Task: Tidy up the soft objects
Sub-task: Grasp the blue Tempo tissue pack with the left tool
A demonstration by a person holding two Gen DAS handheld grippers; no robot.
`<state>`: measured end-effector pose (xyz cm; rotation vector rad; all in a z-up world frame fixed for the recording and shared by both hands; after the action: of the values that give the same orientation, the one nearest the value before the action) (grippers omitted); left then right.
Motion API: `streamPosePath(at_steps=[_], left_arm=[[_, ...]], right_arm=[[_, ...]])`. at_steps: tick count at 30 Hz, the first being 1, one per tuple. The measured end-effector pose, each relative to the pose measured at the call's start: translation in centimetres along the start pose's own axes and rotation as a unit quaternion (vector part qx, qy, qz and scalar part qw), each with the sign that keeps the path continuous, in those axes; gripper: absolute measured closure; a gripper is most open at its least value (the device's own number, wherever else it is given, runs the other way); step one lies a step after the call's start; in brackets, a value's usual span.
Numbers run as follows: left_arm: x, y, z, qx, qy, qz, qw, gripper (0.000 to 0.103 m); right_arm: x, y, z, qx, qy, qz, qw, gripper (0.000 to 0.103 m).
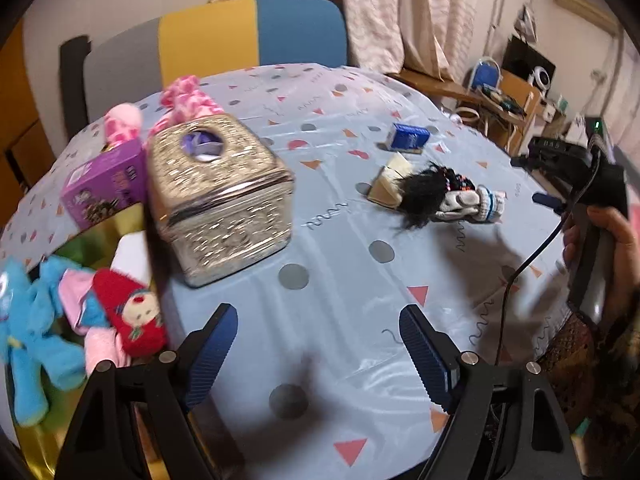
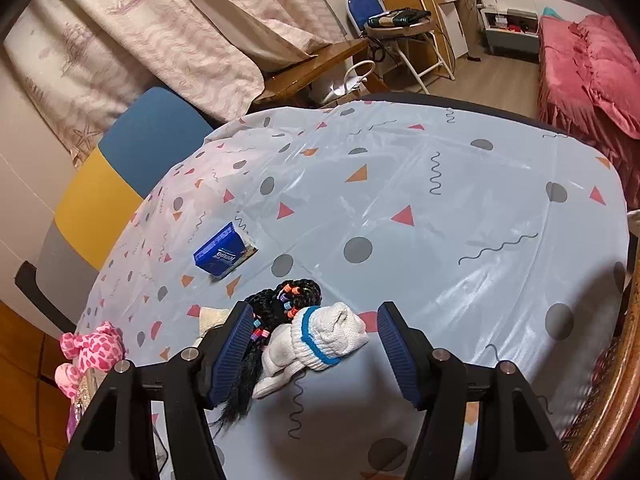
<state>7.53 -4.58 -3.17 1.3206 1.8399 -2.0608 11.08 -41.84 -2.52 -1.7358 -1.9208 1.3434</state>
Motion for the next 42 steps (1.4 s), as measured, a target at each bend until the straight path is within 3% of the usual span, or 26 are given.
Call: streamPosePath(at_steps=[5, 11, 14, 16, 18, 22, 26, 34, 41, 42], left_arm=[[-1.9, 1.8, 1.5, 0.007, 0.029, 0.0, 0.9995, 0.022], [-5.7, 4.2, 2.5, 0.013, 0.046, 0.008, 0.9988, 0.035], [-8.2, 5.5, 2.6, 0.02, 0.046, 0.009, 0.9987, 0.035], [-10.1, 6.4, 2.8, 0.023, 0.043, 0.011, 0.9987, 0.033], [-12.1, 7.6, 3.1, 0.031, 0.038, 0.013, 0.9987, 0.015], [-16.3, 10.4, 3.5, 0.042, 0.007, 0.008, 0.9991, 0.011], [-20.6, 14.0, 4.8, 0.039, 0.004, -0.001, 0.9992, 0.0], [-26.1, 21.3, 8.4, 0.046, 0.013, -0.023, 0.9986, 0.0], [-28.9, 27.0, 10.1, 0.039, 0.005, -0.042, 0.9983, 0.001], [-28.9, 28.1, 10.3, 0.037, 0.01, -0.053, 0.9979, 0.012]], right_arm=[[0.1, 0.3, 0.0, -0.01, 0.006, -0.012, 1.0, 0.038], [0.1, 0.5, 0.0, -0.022, 0.015, -0.019, 0.999, 0.038], [0.2, 0.7, -0.1, -0.028, 0.015, -0.026, 0.999, 0.038], [0.4, 0.7, -0.2, -0.034, 0.014, -0.032, 0.999, 0.038], [0.4, 0.7, -0.3, -0.039, 0.013, -0.033, 0.999, 0.038], [0.1, 0.4, -0.3, -0.054, 0.021, -0.029, 0.998, 0.038], [-0.1, 0.0, -0.4, -0.072, 0.026, -0.025, 0.997, 0.037], [-0.1, 0.1, -0.6, -0.11, 0.038, -0.044, 0.992, 0.036], [0.3, 0.8, -0.4, -0.125, 0.052, -0.068, 0.988, 0.036], [0.4, 0.8, -0.4, -0.125, 0.052, -0.071, 0.988, 0.036]])
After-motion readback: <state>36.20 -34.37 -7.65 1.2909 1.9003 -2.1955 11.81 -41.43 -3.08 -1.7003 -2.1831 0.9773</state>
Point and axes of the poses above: each gripper's, at about its wrist camera, not at the fingertips, and y roughly the way its jaws point, z to its right, x to its underside, the point moved 5 cm from there along y, roughly the way its jaws point, and after that the axes turned 14 degrees about y, right-handed, at the moved point
